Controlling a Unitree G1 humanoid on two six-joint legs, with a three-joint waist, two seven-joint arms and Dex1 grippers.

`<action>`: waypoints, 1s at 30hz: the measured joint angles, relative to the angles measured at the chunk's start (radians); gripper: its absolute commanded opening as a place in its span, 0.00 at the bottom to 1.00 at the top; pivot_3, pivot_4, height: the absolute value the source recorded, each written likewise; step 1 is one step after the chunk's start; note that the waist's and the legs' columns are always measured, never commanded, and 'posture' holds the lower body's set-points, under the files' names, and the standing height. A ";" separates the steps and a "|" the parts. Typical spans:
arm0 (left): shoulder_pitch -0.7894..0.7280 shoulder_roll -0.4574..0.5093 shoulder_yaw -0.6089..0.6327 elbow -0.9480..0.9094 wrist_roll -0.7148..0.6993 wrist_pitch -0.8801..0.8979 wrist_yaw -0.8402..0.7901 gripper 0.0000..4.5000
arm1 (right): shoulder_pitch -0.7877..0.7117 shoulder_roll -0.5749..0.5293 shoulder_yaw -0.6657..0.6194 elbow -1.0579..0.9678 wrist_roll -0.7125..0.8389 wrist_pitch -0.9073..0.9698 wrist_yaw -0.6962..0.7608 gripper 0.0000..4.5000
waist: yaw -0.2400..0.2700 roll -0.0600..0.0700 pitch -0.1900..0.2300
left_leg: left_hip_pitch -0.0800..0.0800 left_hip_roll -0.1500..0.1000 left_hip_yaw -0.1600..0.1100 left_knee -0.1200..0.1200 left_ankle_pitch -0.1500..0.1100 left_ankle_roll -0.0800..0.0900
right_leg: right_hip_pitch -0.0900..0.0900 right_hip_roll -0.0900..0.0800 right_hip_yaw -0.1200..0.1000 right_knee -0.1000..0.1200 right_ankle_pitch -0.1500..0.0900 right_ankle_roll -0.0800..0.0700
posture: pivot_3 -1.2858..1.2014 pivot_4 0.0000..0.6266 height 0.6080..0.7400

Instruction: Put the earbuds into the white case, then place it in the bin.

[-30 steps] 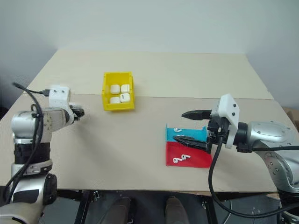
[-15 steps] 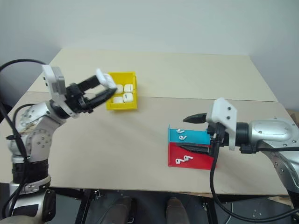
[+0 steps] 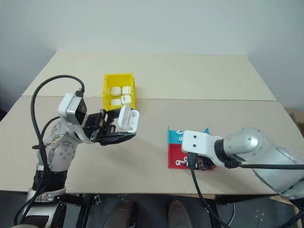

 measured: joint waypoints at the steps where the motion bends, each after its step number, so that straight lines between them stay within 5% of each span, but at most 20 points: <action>1: 0.002 -0.004 -0.006 -0.007 0.000 0.000 0.004 0.63 | -0.007 0.007 0.020 0.005 -0.019 0.008 -0.003 0.58 | 0.000 0.000 0.000 | -0.001 0.000 0.000 0.000 0.000 0.000 | -0.001 0.000 0.000 0.000 0.000 0.000 | 0.52 0.24 1.00; 18: 0.087 0.008 -0.008 -0.092 -0.018 0.002 0.077 0.63 | -0.087 0.063 0.235 0.201 -0.301 -0.119 0.137 0.58 | 0.000 0.000 0.000 | 0.000 0.000 -0.001 0.000 0.000 0.001 | -0.001 0.000 0.000 0.001 0.000 0.000 | 0.52 0.24 1.00; 30: 0.116 0.034 -0.005 -0.132 -0.036 0.002 0.117 0.63 | -0.101 0.121 0.233 0.280 -0.401 -0.236 0.235 0.58 | 0.000 0.000 0.000 | 0.000 0.000 -0.001 0.000 0.000 0.001 | 0.000 0.000 0.000 0.000 0.000 0.000 | 0.52 0.24 1.00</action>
